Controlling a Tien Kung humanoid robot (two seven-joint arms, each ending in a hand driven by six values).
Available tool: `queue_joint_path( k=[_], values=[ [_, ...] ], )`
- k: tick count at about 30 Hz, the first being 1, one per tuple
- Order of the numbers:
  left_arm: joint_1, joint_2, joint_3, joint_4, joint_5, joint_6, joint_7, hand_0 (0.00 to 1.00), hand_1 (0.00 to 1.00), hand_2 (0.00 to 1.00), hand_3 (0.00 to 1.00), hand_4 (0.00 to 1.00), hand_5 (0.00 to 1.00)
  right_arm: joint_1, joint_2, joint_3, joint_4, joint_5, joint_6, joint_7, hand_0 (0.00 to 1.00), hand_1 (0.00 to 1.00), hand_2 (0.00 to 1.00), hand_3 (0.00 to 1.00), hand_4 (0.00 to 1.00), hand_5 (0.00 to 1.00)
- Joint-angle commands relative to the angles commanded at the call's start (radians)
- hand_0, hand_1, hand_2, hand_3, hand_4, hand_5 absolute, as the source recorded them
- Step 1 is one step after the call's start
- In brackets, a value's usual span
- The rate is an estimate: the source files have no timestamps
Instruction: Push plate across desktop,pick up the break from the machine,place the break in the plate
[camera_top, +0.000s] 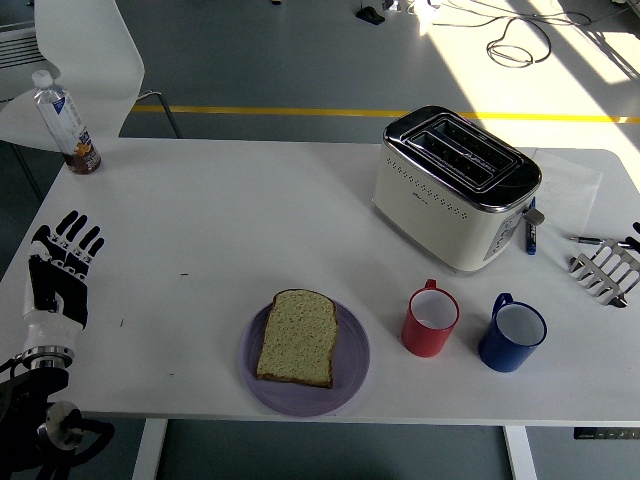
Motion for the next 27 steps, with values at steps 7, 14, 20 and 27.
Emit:
queue_joint_path(
  k=[7,14,20,27],
  values=[
    [-0.005,0.000,-0.009,-0.001,0.001,0.003,0.000,0.811,0.802,0.851,0.769,0.505,0.998,0.008,0.002,0.007,-0.001,-0.001,0.000,0.004,0.785,0.752,0.756,0.757,0.560,0.733],
    [-0.009,0.000,-0.011,-0.001,0.005,0.005,0.000,0.812,0.802,0.850,0.769,0.505,0.998,0.012,0.003,0.014,0.000,-0.001,0.000,0.006,0.784,0.752,0.756,0.755,0.559,0.734],
    [-0.014,0.000,-0.013,-0.001,0.006,0.006,0.001,0.812,0.802,0.850,0.769,0.507,0.998,0.018,0.000,0.015,0.003,-0.004,0.002,0.005,0.781,0.751,0.755,0.753,0.558,0.735],
    [-0.029,0.000,-0.006,0.000,0.007,0.006,0.002,0.812,0.803,0.851,0.772,0.503,0.998,0.027,0.008,0.035,0.004,-0.005,0.002,0.004,0.782,0.750,0.754,0.751,0.558,0.736]
  ],
)
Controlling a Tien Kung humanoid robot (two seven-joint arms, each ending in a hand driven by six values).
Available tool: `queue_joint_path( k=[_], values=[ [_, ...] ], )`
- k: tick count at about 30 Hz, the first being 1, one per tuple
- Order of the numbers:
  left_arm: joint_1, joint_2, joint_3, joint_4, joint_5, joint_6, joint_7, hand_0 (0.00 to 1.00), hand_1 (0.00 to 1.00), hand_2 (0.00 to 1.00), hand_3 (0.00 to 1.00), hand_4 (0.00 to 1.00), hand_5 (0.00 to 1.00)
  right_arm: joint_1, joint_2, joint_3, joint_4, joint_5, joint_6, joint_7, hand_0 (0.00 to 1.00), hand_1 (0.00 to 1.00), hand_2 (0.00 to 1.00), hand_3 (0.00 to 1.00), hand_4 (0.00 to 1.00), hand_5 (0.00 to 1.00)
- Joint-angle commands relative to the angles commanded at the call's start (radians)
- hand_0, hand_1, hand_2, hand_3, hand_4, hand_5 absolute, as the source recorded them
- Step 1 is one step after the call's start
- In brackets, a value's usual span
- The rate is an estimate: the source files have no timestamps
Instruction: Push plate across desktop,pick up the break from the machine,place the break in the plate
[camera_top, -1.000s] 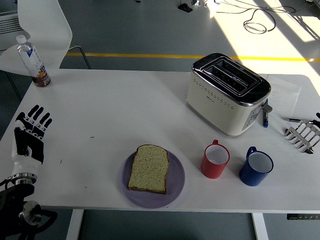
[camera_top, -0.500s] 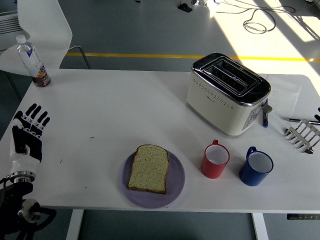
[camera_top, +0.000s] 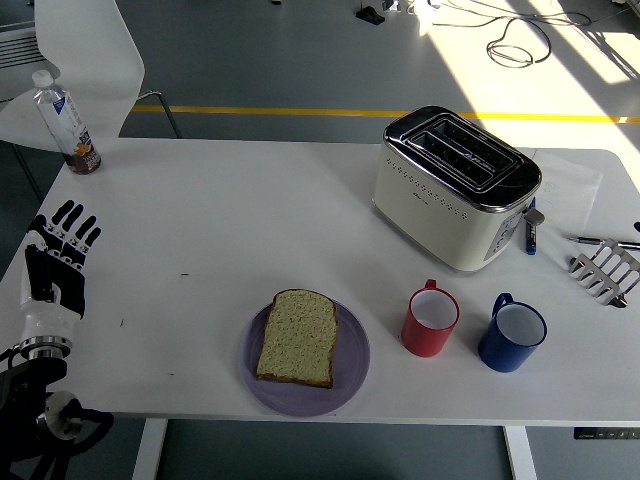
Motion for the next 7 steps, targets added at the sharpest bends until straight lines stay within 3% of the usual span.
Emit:
queue_joint_path(
  k=[7],
  values=[
    [-0.033,0.000,0.019,-0.001,0.003,0.000,0.000,0.812,0.803,0.851,0.771,0.505,0.998,0.012,-0.002,0.048,0.006,0.003,0.000,0.000,0.781,0.750,0.754,0.750,0.558,0.735]
  ],
)
